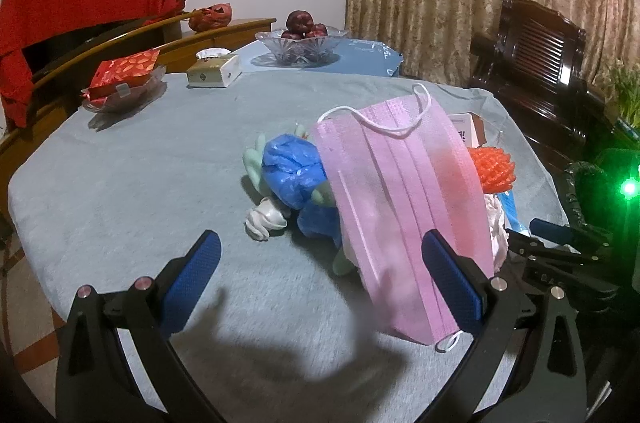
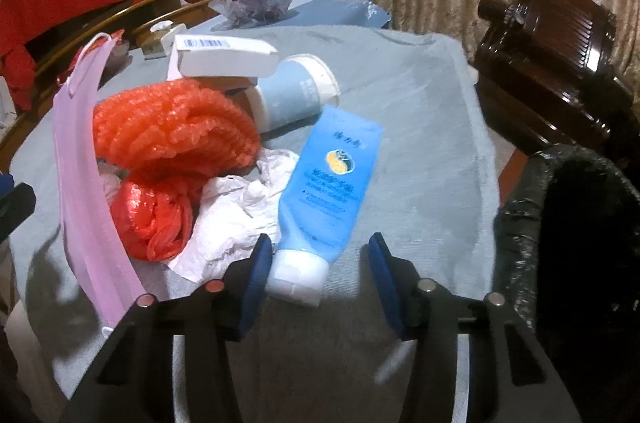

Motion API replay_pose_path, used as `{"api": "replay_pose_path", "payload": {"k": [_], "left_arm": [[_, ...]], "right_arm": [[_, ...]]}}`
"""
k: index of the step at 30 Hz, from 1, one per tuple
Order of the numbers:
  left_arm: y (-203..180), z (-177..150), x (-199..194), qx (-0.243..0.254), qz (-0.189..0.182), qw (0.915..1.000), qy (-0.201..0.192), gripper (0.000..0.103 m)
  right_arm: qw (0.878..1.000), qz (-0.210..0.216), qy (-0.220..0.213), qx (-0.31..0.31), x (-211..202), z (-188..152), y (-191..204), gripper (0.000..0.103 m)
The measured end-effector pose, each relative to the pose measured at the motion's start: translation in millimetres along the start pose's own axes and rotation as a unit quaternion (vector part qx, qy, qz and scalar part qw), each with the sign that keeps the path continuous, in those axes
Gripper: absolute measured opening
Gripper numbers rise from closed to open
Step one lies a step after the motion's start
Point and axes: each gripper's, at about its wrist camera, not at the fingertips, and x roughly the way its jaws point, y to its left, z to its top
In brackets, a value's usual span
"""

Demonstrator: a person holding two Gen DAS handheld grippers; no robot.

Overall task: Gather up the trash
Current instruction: 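Close the left gripper on the pink face mask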

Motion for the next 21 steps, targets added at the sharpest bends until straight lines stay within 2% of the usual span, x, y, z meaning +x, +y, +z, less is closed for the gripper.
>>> {"api": "replay_pose_path", "payload": {"k": [6,10,15,18,20,21], "left_arm": [[-8.4,-1.0,4.4,0.003,-0.012,0.9999,0.003,0.097],[-15.9,-1.8,12.5,0.004,-0.032,0.9994,0.014,0.079],[-22.2,-3.4,21.3,-0.004,-0.069,0.9972,0.029,0.066],[-26.0,-4.8,25.6,0.002,-0.091,0.995,0.04,0.044],[-27.8,-4.9,28.8,0.002,-0.101,0.9936,0.049,0.023],[-26.9,-4.9,28.6,0.001,-0.103,0.9934,0.051,0.02]], "right_arm": [[1.0,-0.002,-0.014,-0.002,-10.6,3.5,-1.7,0.05],[1.0,-0.007,-0.018,-0.001,-12.7,6.3,-4.5,0.05],[1.0,-0.009,-0.017,-0.002,-10.3,4.3,-3.8,0.05],[1.0,-0.007,-0.018,0.001,-10.3,2.9,-3.1,0.05],[1.0,-0.007,-0.017,0.0,-10.1,2.7,-2.6,0.05],[1.0,-0.007,-0.018,0.001,-10.3,2.9,-2.6,0.05]]}}
